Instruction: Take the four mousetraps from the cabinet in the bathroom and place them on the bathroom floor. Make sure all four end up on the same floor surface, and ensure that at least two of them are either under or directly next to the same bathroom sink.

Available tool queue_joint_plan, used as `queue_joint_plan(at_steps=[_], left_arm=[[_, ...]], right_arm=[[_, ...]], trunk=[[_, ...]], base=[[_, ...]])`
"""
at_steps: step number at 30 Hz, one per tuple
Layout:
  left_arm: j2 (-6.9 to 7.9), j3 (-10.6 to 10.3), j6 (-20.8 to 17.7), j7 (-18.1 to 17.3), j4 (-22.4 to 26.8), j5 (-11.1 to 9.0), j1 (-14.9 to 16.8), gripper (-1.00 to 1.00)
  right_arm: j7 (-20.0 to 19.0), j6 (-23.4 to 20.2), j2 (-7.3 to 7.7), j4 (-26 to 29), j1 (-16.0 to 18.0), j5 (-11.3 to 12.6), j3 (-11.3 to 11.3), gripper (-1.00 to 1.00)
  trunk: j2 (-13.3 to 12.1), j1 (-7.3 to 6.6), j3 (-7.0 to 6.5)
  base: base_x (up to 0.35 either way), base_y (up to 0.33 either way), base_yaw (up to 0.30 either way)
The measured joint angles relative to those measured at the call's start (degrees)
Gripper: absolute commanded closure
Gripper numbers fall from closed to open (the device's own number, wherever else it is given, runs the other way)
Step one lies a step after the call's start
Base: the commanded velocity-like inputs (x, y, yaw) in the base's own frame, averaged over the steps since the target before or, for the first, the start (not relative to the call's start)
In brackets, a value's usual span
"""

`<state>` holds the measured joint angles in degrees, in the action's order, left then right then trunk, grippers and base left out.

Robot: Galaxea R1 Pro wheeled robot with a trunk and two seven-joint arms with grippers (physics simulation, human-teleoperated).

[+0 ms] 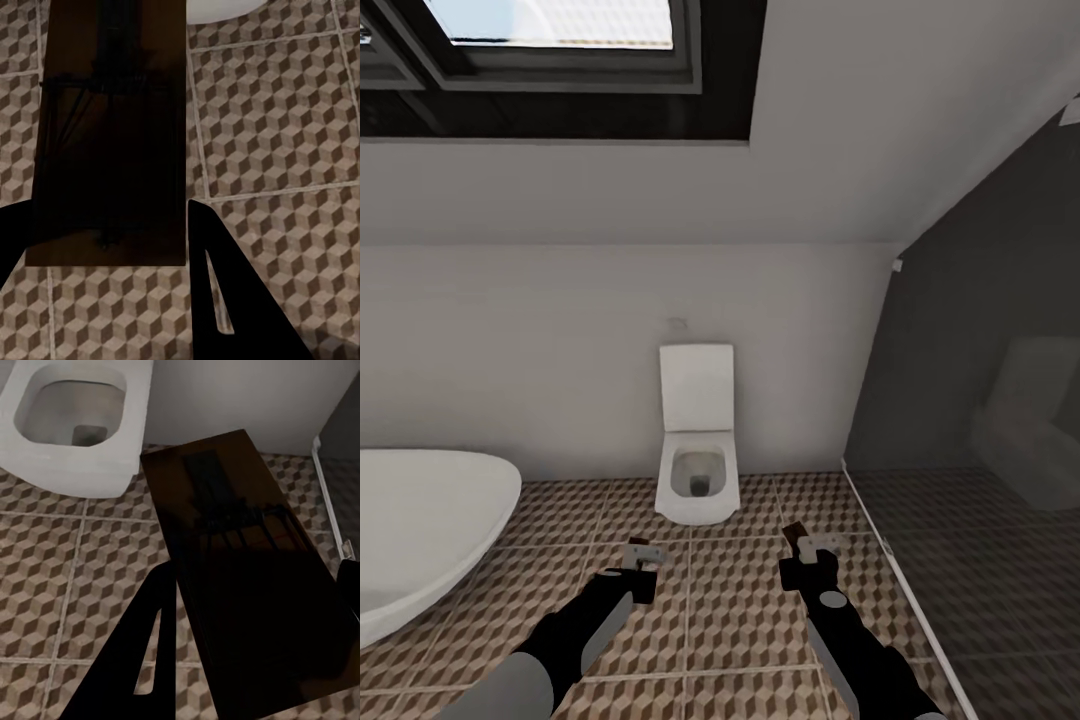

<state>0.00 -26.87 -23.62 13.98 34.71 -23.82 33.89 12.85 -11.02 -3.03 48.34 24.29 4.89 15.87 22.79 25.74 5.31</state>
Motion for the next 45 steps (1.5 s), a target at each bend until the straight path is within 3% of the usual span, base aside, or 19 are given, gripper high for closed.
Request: queue_joint_plan(at_steps=[13, 19, 33, 45], left_arm=[[-0.13, -0.4, 0.0, 0.0, 0.0, 0.0, 0.0, 1.00], [-0.54, -3.5, 0.0, 0.1, 0.2, 0.0, 0.0, 1.00], [-0.92, -4.5, -0.1, 0.2, 3.1, -0.1, 0.0, 1.00], [-0.93, -4.6, -0.1, 0.2, 3.3, -0.1, 0.0, 1.00]], right_arm=[[0.0, 0.0, 0.00, 0.0, 0.0, 0.0, 0.0, 1.00], [0.0, 0.0, 0.00, 0.0, 0.0, 0.0, 0.0, 1.00], [0.0, 0.0, 0.01, 0.0, 0.0, 0.0, 0.0, 1.00], [-0.1, 0.0, 0.00, 0.0, 0.0, 0.0, 0.1, 1.00]], trunk=[[0.0, 0.00, 0.00], [0.0, 0.00, 0.00], [0.0, 0.00, 0.00], [4.8, 2.65, 2.83]], base=[[0.005, 0.004, 0.000], [0.000, 0.000, 0.000], [0.000, 0.000, 0.000], [0.000, 0.000, 0.000]])
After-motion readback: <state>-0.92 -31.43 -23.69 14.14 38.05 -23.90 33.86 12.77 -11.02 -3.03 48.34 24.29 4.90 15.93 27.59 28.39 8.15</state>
